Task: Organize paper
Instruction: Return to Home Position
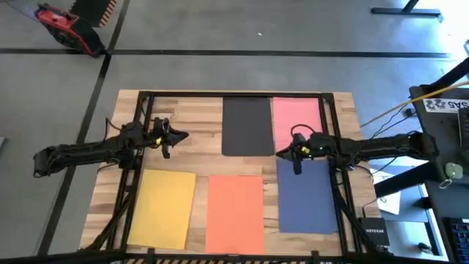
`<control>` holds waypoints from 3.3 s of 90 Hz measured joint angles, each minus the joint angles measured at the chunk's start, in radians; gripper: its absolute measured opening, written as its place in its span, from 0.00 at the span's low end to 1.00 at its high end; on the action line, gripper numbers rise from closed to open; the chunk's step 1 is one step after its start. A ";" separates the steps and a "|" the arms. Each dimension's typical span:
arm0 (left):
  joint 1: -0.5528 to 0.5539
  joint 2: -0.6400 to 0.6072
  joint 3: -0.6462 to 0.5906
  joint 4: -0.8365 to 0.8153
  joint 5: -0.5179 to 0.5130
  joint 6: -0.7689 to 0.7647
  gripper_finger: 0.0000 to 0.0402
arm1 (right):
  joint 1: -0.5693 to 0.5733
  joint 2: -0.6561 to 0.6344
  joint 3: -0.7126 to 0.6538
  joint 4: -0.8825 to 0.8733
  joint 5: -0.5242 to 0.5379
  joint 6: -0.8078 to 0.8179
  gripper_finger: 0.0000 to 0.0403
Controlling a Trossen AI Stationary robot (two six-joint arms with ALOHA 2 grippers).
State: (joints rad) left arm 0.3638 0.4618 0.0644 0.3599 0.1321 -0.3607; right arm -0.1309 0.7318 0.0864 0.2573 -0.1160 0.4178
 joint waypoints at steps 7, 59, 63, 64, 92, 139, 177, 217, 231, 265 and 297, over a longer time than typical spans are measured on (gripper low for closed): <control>0.033 -0.002 -0.016 -0.006 0.039 0.012 0.00 | -0.028 -0.049 -0.042 0.008 -0.002 -0.013 0.00; 0.141 -0.172 -0.055 -0.120 0.164 0.024 0.00 | -0.298 -0.273 -0.079 0.007 -0.204 -0.127 0.00; 0.141 -0.209 -0.055 -0.185 0.131 0.020 0.00 | -0.306 -0.284 -0.079 -0.009 -0.206 -0.133 0.00; 0.141 -0.220 -0.055 -0.199 0.123 0.020 0.00 | -0.307 -0.287 -0.079 -0.015 -0.206 -0.135 0.00; 0.114 -0.459 -0.055 -0.323 0.001 0.087 0.00 | -0.316 -0.355 -0.079 -0.196 -0.145 -0.167 0.00; 0.115 -0.440 -0.055 -0.352 -0.133 0.133 0.00 | -0.315 -0.383 -0.079 -0.247 0.110 -0.213 0.00; 0.115 -0.439 -0.055 -0.354 -0.136 0.050 0.00 | -0.315 -0.356 -0.079 -0.248 0.124 -0.165 0.00; 0.115 -0.439 -0.055 -0.354 -0.136 0.020 0.00 | -0.315 -0.333 -0.079 -0.249 0.122 -0.157 0.00; 0.115 -0.439 -0.055 -0.354 -0.136 0.023 0.00 | -0.315 -0.333 -0.079 -0.249 0.121 -0.157 0.00; 0.115 -0.439 -0.055 -0.354 -0.136 0.027 0.00 | -0.315 -0.333 -0.079 -0.249 0.120 -0.157 0.00; 0.115 -0.439 -0.055 -0.354 -0.135 0.020 0.00 | -0.315 -0.333 -0.079 -0.249 0.120 -0.157 0.00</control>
State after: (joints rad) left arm 0.4786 0.0223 0.0097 0.0055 -0.0032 -0.3407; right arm -0.4458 0.3985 0.0074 0.0078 0.0040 0.2604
